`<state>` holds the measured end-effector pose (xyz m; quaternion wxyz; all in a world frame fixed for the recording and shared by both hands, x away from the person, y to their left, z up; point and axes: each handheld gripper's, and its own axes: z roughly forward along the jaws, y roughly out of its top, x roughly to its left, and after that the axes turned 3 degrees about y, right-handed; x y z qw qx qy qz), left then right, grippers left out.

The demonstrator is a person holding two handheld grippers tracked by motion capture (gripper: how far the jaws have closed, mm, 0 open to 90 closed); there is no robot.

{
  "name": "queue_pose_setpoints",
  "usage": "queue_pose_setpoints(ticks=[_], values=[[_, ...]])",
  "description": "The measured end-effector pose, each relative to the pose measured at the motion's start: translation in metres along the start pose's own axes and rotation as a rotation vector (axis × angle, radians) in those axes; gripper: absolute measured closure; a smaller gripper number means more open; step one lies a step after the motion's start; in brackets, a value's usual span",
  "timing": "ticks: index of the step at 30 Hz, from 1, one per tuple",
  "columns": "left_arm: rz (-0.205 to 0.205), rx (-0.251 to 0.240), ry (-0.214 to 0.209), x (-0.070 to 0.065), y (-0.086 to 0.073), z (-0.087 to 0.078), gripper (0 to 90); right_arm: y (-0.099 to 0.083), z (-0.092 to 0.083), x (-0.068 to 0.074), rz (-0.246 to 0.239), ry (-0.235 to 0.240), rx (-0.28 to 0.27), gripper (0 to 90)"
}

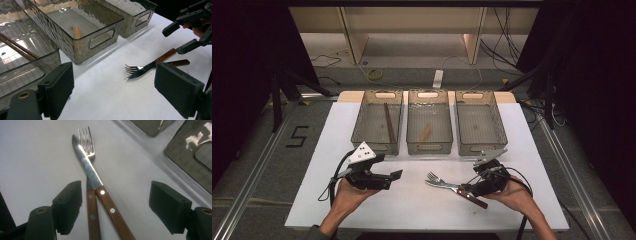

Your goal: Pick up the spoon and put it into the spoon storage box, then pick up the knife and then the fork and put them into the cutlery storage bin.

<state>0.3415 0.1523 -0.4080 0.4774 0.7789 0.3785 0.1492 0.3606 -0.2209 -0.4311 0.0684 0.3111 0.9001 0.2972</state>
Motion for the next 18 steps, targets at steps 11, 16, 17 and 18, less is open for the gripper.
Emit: queue_pose_setpoints(ticks=[11, 16, 17, 18], values=[[0.005, -0.020, -0.006, 0.001, -0.009, -0.007, 15.6, 0.002, 0.006, -0.004, -0.010, 0.002, 0.039, 27.4], [0.029, -0.037, -0.006, -0.001, -0.010, -0.011, 15.6, 0.004, 0.007, -0.005, -0.018, 0.015, 0.056, 27.6], [0.030, -0.040, -0.007, -0.001, -0.010, -0.011, 15.6, 0.004, 0.007, -0.005, -0.018, 0.015, 0.056, 27.6], [0.029, -0.040, -0.006, -0.001, -0.011, -0.011, 15.5, 0.005, 0.008, -0.005, -0.023, 0.022, 0.064, 27.7]])
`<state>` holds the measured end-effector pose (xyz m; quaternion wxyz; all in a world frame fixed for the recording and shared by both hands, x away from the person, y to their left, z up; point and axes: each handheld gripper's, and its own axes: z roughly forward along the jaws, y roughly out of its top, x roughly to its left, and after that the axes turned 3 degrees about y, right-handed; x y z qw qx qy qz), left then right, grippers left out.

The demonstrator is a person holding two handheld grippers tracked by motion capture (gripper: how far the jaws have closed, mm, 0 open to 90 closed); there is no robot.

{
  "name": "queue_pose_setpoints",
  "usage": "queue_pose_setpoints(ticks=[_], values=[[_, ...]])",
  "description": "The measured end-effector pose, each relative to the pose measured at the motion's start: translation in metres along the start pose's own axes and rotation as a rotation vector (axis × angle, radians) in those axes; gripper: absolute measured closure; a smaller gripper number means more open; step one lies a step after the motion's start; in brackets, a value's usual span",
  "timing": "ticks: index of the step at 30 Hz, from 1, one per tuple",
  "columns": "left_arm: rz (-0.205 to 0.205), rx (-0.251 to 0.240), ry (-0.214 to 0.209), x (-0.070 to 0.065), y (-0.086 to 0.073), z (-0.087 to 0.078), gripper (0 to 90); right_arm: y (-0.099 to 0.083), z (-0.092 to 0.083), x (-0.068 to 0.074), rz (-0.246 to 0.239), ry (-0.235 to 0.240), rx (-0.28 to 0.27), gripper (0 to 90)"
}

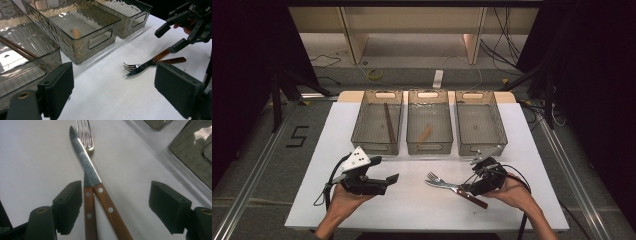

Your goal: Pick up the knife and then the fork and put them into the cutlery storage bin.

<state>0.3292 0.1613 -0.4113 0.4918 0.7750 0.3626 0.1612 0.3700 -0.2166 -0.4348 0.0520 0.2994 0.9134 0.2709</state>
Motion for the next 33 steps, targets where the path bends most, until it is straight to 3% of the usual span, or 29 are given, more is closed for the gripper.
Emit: queue_pose_setpoints(ticks=[10, 33], values=[[0.015, -0.002, 0.018, 0.000, -0.001, -0.005, 15.5, 0.003, 0.006, -0.005, -0.013, -0.001, 0.056, 29.9], [0.012, -0.010, 0.017, 0.001, -0.002, -0.007, 15.6, 0.004, 0.023, 0.001, -0.130, -0.006, 0.226, 57.4]])
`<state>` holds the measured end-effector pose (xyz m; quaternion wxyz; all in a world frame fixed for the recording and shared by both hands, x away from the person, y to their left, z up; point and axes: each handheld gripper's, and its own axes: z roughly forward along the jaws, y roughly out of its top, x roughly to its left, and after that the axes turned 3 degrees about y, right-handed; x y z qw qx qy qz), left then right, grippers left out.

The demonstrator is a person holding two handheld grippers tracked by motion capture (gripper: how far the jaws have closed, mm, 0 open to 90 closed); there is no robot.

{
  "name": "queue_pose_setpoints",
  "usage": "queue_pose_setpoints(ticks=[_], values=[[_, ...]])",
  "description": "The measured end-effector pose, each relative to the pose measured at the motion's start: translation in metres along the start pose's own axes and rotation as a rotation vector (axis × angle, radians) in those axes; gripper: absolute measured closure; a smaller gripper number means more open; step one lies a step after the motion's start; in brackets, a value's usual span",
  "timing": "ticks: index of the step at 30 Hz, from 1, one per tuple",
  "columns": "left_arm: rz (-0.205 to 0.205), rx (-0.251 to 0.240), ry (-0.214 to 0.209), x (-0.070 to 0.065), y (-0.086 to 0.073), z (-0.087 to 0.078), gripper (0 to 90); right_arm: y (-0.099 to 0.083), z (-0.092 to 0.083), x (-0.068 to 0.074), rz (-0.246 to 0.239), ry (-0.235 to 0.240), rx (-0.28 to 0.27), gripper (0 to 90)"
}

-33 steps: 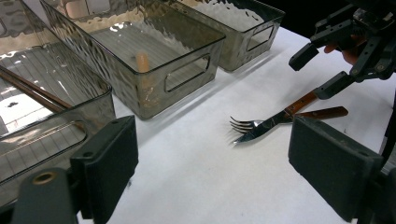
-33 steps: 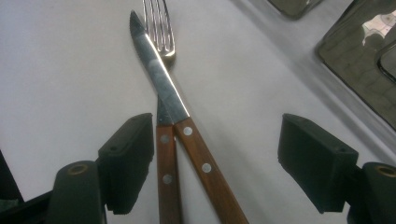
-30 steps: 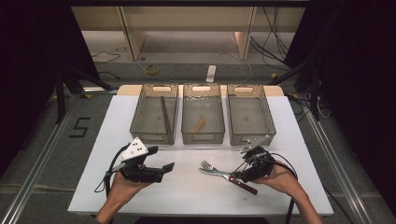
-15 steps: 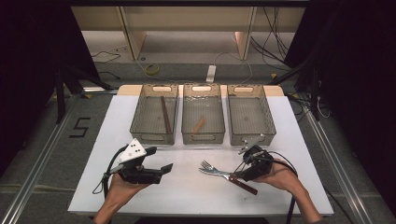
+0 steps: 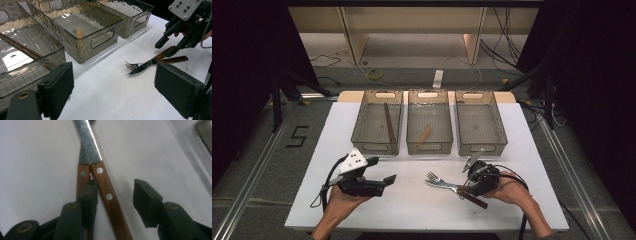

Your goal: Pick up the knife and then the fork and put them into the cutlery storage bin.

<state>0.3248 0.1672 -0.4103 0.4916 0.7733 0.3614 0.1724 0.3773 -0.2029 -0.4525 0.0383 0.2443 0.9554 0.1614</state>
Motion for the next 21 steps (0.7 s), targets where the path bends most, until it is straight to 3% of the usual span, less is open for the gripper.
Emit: queue_pose_setpoints(ticks=[21], values=[[0.012, 0.011, -0.003, -0.0025, -0.0007, 0.0027, 15.5, 0.0040, 0.0064, 0.0049, -0.054, 0.001, 0.060, 68.6]])
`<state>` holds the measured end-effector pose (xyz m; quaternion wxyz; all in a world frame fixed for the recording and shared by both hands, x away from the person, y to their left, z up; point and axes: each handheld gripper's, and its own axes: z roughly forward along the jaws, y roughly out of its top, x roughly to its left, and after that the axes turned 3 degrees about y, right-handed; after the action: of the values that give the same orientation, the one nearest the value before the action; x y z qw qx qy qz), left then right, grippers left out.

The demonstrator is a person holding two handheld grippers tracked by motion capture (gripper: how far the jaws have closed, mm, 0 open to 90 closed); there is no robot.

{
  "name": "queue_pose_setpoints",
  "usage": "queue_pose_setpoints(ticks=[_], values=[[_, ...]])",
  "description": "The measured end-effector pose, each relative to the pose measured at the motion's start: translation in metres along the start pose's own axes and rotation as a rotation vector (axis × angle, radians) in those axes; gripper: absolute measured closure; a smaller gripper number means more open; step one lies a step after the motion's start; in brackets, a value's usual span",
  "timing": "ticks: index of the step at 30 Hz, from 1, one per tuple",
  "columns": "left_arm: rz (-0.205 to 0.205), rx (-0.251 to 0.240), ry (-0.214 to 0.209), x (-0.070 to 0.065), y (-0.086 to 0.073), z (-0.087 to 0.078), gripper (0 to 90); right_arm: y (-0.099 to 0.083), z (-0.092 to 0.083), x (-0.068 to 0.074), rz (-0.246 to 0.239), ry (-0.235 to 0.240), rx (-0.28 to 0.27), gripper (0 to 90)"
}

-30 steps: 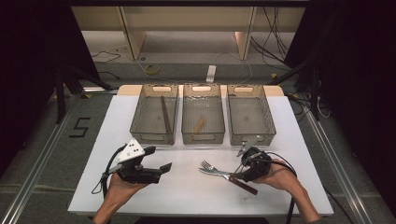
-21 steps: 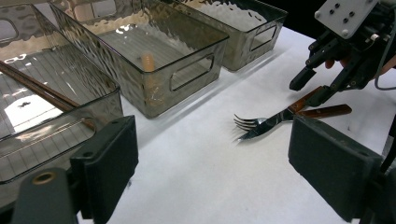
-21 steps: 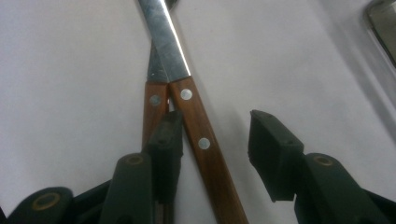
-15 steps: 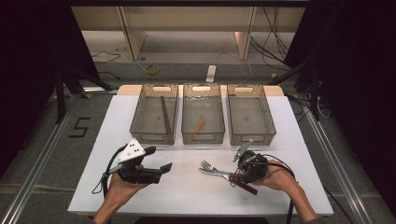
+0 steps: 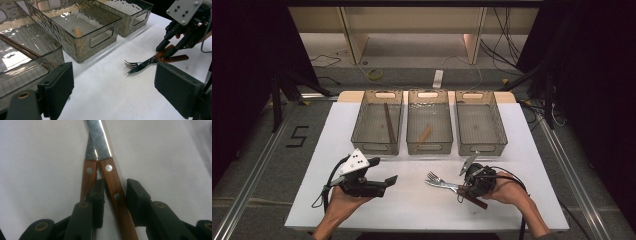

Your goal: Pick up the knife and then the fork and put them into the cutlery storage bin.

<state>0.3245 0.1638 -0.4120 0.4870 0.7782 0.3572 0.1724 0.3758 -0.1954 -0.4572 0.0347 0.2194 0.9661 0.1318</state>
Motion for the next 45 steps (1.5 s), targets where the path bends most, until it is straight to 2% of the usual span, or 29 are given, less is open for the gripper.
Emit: queue_pose_setpoints(ticks=[3, 8, 18, 22, 29, 41, 45], values=[[0.000, -0.001, 0.001, 0.000, 0.000, 0.000, 15.6, 0.001, 0.000, 0.001, -0.001, -0.001, 0.005, 69.3], [0.002, 0.000, 0.000, -0.001, 0.000, 0.001, 15.5, 0.004, 0.000, 0.004, -0.032, -0.001, 0.029, 71.1], [0.004, -0.005, 0.002, -0.001, 0.000, 0.000, 15.5, 0.007, 0.000, 0.007, -0.050, -0.006, 0.054, 73.2], [0.003, -0.006, 0.006, -0.001, 0.000, 0.001, 15.6, 0.009, 0.000, 0.009, -0.076, -0.014, 0.080, 74.6], [0.004, -0.005, 0.005, -0.001, 0.000, 0.000, 15.5, 0.009, -0.001, 0.011, -0.098, -0.005, 0.086, 76.5], [0.006, -0.010, 0.005, -0.002, 0.000, 0.001, 15.5, 0.007, -0.004, 0.010, -0.089, 0.009, 0.057, 77.0], [0.006, -0.009, 0.006, -0.002, 0.000, 0.001, 15.6, 0.006, -0.006, 0.008, -0.073, 0.014, 0.040, 77.0]])
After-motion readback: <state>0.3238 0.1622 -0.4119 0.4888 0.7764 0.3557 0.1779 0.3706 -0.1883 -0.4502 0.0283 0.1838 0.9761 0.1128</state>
